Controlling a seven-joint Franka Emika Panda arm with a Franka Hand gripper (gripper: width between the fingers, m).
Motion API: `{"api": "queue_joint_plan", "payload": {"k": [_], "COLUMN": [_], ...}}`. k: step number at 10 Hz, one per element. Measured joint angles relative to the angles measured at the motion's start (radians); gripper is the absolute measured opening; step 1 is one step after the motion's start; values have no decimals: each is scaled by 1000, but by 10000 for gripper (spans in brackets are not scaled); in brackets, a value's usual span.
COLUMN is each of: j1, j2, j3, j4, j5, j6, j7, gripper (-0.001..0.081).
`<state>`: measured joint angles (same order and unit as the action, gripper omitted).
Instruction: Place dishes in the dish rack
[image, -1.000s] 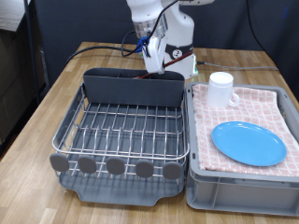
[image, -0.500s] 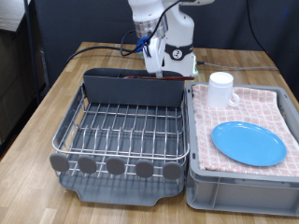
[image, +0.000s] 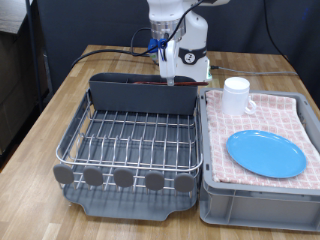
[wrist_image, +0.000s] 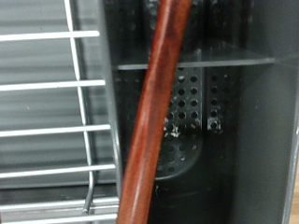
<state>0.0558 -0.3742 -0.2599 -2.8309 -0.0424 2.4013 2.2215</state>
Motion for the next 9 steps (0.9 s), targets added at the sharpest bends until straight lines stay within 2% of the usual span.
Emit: {"api": "queue_joint_plan", "payload": {"k": [3,6,7,9], "j1": [-17,-17,-4,50], "j2": [-18,-54,-65,-66], "j3": [70,127,129,124], "j4": [10,33,40,71], "j5": [-76,-96,-92,-82], "j6": [-10,-70,-80,-127], "j7": [101,155,122,-45], "gripper": [803,803,803,803]}}
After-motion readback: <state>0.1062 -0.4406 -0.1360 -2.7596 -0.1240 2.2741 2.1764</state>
